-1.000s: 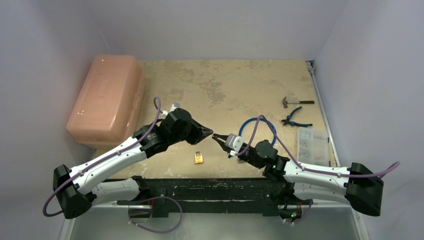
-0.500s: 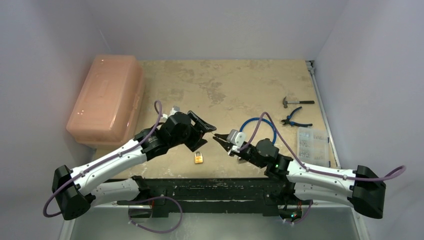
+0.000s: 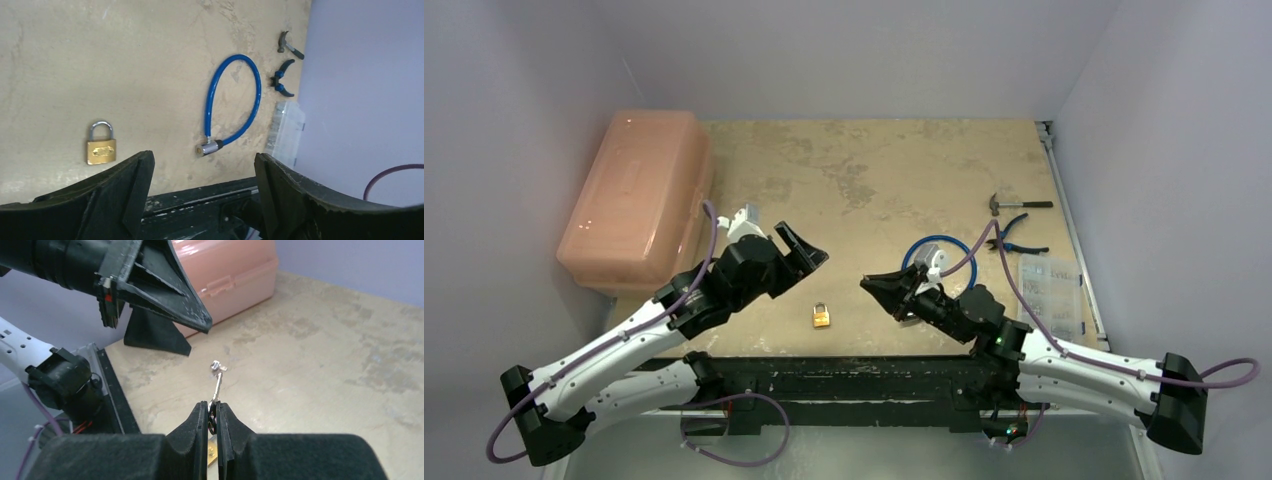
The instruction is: Unlock with the key
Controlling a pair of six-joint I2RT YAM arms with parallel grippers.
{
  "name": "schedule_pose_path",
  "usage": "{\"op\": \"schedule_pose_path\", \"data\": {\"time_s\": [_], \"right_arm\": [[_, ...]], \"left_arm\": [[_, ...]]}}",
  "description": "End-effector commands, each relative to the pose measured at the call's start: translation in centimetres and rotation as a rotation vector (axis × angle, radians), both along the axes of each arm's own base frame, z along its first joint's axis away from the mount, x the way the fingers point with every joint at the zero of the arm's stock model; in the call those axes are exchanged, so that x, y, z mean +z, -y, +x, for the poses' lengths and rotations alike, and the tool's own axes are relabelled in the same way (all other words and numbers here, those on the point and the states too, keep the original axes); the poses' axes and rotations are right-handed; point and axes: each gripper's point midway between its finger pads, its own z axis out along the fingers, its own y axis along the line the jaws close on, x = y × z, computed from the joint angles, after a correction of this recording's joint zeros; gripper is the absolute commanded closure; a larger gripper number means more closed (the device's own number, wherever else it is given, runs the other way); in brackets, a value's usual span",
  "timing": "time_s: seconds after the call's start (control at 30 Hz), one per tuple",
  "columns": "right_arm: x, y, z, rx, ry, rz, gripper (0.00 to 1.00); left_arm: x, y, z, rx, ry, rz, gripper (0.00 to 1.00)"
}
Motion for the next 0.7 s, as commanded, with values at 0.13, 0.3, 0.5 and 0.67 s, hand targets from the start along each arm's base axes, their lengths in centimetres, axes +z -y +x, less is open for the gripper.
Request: {"op": "schedule_pose_path", "data": {"time_s": [0.13, 0.3, 0.5, 0.67], "right_arm": [[-0.9, -0.2, -0.5, -0.016, -0.271, 0.101, 1.00], [-1.1, 0.0, -0.5, -0.040, -0.353, 0.104, 1.00], [-2.4, 0.6, 0.3, -0.039, -0.489, 0.118, 1.00], [-4.4, 2.1, 1.5, -0.012, -0.602, 0.155, 1.00]], "left_arm": [[-1.0, -2.1, -0.2, -0.141, 0.122, 0.267, 0.22], [-3.2, -1.8, -0.5, -0.255, 0.084, 0.411, 0.22], [-7.3, -1.3, -1.1, -0.345, -0.029, 0.513, 0.24], [-11.0, -0.3, -1.2, -0.422, -0.090, 0.574, 0.26]]}}
